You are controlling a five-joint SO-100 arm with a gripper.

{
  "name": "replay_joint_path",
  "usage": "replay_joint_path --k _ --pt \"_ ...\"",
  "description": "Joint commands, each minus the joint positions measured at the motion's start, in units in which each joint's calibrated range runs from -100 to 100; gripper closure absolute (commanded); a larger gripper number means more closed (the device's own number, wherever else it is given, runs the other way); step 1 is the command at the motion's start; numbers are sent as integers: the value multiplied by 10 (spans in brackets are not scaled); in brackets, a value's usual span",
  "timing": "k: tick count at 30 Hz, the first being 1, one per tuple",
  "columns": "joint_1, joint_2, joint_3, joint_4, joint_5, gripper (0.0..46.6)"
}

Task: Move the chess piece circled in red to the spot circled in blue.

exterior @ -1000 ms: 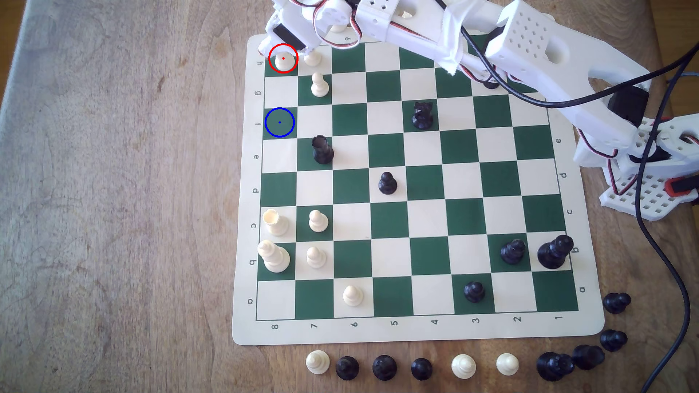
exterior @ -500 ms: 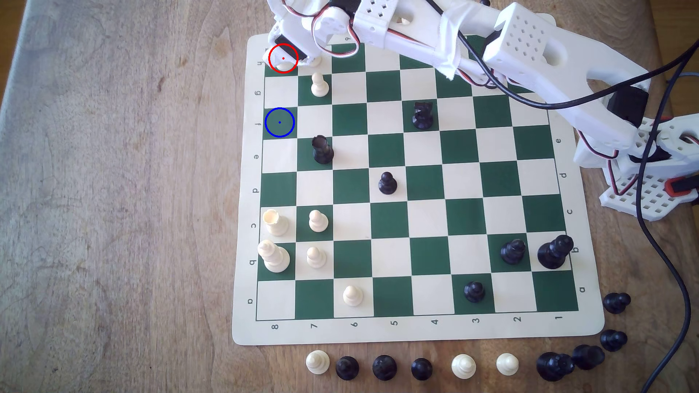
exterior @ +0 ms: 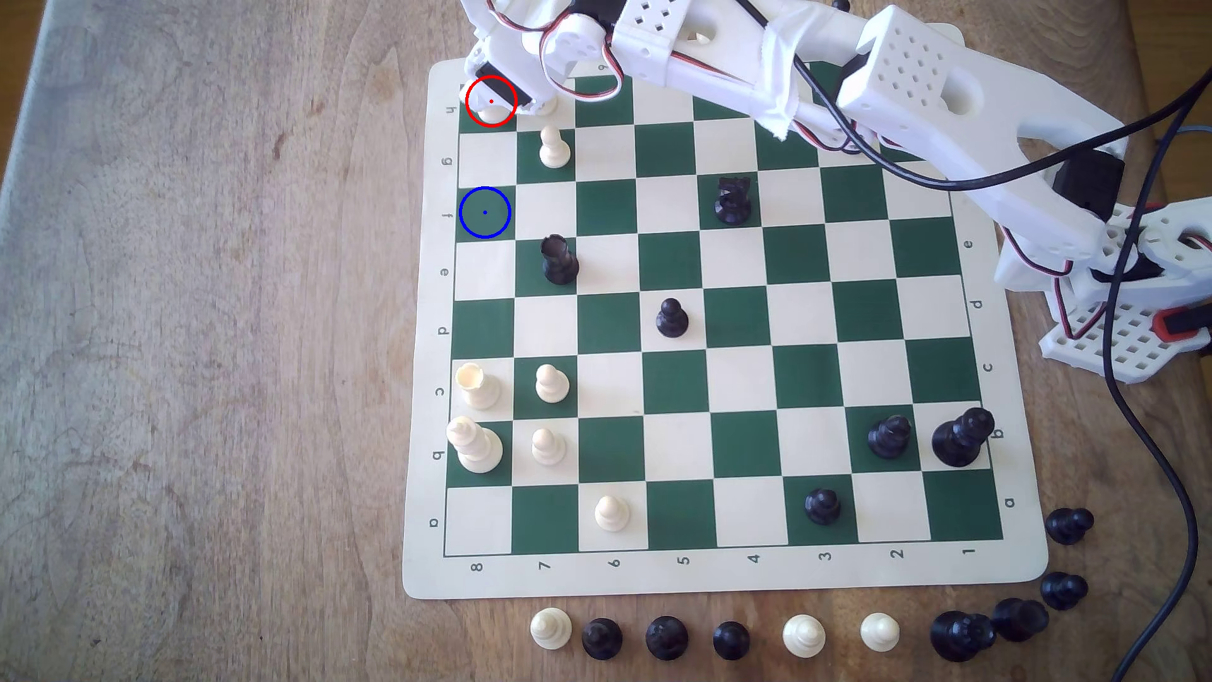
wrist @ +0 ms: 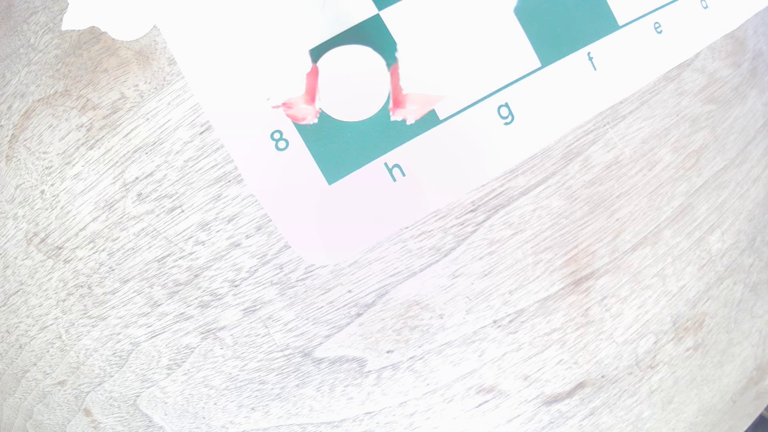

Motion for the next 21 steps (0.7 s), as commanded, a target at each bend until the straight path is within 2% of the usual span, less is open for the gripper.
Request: replay_joint_path --k 1,11,21 --pt "0 -26 -3 4 1 393" --pt "0 -41 1 4 5 436" --pt "5 -90 12 0 3 446"
